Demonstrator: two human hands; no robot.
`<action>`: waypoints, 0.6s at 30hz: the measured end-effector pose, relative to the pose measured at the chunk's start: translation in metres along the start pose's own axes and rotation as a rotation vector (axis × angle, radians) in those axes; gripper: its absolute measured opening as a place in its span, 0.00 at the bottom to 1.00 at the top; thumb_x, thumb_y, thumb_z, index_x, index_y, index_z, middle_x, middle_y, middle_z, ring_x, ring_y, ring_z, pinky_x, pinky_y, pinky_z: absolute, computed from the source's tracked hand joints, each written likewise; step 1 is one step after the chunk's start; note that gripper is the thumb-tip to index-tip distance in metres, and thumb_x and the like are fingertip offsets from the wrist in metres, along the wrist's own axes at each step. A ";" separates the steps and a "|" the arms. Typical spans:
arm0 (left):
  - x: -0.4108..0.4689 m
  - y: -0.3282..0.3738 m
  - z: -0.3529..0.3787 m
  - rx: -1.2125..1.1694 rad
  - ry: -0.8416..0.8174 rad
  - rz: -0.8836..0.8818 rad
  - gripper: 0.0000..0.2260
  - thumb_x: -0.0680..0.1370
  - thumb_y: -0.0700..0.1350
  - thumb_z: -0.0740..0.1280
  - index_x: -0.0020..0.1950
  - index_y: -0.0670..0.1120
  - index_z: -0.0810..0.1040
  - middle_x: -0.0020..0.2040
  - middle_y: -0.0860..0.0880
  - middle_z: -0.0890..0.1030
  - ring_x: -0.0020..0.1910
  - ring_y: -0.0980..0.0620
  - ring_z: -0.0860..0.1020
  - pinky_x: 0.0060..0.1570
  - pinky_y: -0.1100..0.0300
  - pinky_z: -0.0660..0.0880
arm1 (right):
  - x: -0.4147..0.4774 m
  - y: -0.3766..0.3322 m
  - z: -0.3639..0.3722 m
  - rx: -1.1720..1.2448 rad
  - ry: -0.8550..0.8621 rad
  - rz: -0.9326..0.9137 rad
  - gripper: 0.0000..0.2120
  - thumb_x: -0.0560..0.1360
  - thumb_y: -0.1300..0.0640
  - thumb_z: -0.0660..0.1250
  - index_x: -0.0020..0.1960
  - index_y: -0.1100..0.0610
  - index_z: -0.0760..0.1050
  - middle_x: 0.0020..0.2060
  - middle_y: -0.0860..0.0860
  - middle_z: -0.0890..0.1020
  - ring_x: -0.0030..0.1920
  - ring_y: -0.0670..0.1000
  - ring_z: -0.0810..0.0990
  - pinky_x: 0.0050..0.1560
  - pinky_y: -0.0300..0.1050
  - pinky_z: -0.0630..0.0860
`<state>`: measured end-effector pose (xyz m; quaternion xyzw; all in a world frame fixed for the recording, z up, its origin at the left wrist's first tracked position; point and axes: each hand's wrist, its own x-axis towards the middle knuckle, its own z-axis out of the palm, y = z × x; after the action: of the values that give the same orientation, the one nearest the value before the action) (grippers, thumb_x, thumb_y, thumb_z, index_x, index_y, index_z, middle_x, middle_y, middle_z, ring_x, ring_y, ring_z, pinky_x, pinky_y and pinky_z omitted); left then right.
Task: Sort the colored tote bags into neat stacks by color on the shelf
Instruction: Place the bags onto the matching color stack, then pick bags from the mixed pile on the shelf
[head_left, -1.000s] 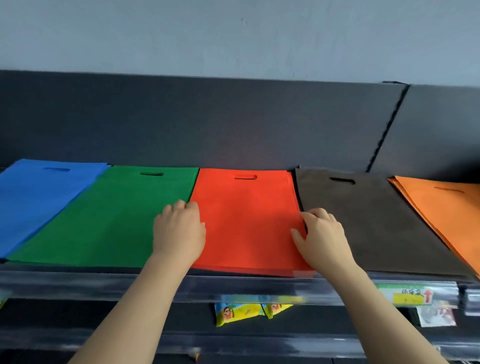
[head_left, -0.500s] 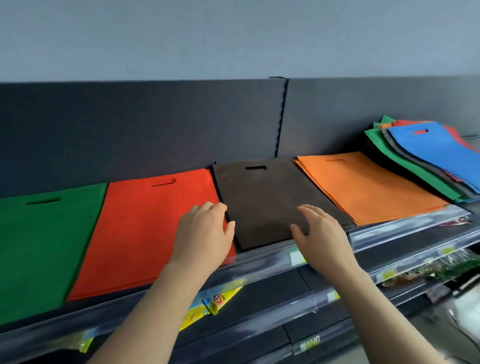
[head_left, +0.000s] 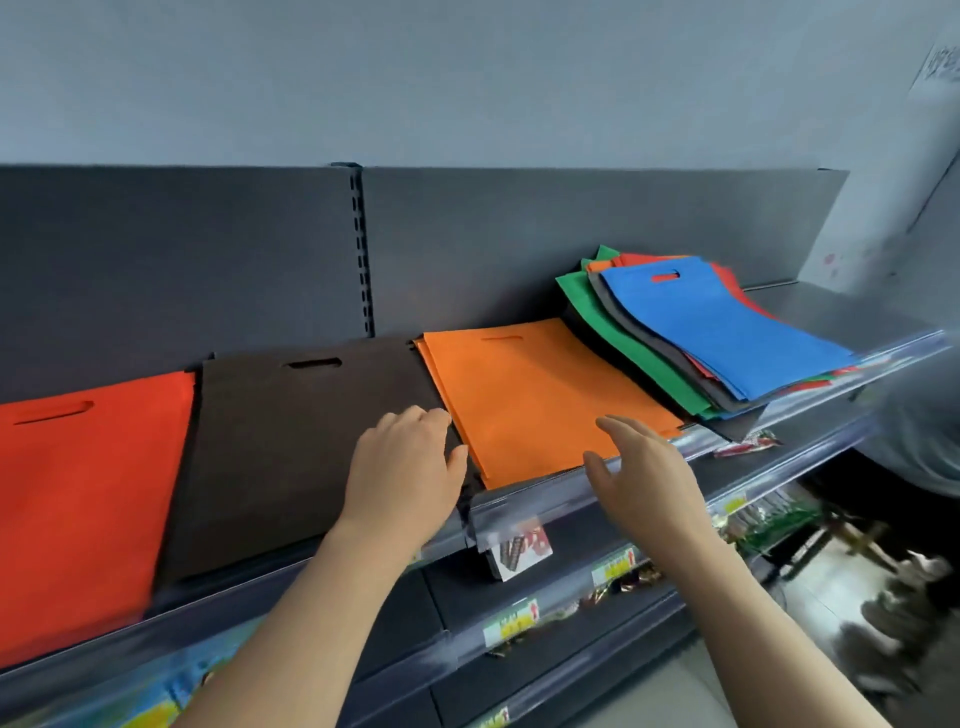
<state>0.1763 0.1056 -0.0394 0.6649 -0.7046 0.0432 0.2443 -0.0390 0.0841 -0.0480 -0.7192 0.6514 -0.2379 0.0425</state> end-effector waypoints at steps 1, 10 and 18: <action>0.007 0.011 0.007 -0.001 -0.002 0.004 0.15 0.80 0.54 0.59 0.62 0.49 0.74 0.55 0.52 0.78 0.54 0.51 0.75 0.54 0.56 0.73 | 0.006 0.012 -0.004 -0.008 0.003 0.002 0.23 0.78 0.51 0.62 0.71 0.57 0.67 0.69 0.50 0.71 0.68 0.52 0.69 0.68 0.47 0.66; 0.067 0.074 0.052 -0.001 -0.049 0.057 0.14 0.80 0.53 0.59 0.58 0.47 0.75 0.53 0.51 0.78 0.52 0.50 0.75 0.52 0.54 0.73 | 0.057 0.087 -0.023 -0.015 0.049 0.048 0.22 0.78 0.52 0.62 0.70 0.57 0.68 0.68 0.50 0.72 0.67 0.51 0.70 0.66 0.45 0.67; 0.132 0.115 0.087 -0.023 -0.067 0.137 0.13 0.80 0.52 0.59 0.58 0.47 0.75 0.54 0.50 0.77 0.53 0.49 0.74 0.52 0.56 0.70 | 0.102 0.128 -0.030 -0.010 0.111 0.134 0.21 0.77 0.53 0.63 0.68 0.57 0.70 0.66 0.50 0.74 0.65 0.53 0.73 0.64 0.47 0.68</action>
<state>0.0418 -0.0363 -0.0317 0.6134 -0.7566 0.0296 0.2245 -0.1645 -0.0253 -0.0398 -0.6599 0.7007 -0.2705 0.0186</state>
